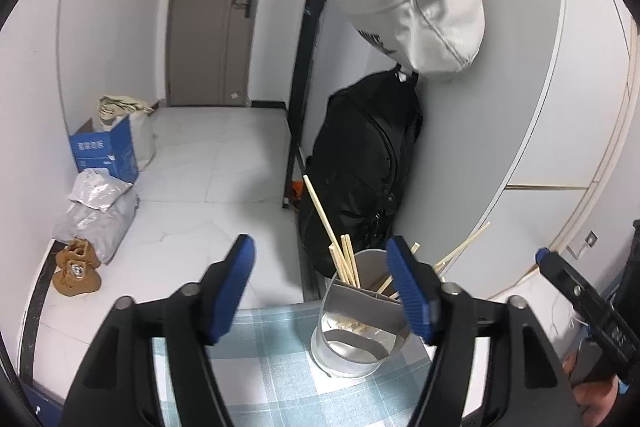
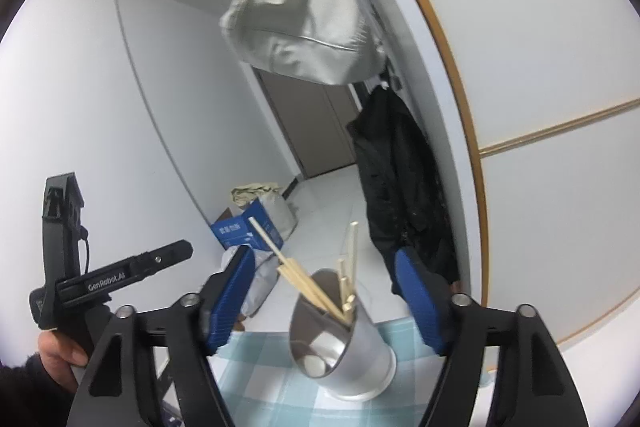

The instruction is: Organize utensils

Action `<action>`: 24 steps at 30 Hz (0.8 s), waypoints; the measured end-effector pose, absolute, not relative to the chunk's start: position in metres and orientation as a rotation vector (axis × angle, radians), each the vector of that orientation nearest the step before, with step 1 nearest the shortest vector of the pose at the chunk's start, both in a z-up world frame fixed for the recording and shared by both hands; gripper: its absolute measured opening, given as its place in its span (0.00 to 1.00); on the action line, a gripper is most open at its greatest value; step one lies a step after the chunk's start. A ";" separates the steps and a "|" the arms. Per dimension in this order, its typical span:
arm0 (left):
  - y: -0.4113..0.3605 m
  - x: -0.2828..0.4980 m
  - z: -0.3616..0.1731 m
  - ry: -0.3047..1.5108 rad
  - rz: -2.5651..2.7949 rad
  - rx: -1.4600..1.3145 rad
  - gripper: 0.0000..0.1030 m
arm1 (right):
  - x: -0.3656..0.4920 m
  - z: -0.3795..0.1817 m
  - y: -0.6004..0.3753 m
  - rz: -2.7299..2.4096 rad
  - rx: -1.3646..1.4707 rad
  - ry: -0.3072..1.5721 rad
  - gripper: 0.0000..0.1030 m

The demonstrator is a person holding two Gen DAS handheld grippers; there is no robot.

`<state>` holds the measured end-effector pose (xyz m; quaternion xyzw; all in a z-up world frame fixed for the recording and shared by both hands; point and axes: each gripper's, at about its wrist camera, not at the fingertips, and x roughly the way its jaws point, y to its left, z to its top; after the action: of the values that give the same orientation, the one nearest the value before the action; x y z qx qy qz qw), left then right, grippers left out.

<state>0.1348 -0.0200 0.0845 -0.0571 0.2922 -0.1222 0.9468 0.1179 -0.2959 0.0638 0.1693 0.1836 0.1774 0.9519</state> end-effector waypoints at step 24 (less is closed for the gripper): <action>-0.015 0.038 0.086 0.444 -0.080 -0.090 0.85 | 0.009 0.060 -0.252 0.398 0.231 0.263 1.00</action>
<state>0.0380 -0.0147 0.0862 -0.0445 0.2198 -0.0396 0.9737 0.0090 -0.2525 0.0603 0.1139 0.1302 0.1965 0.9651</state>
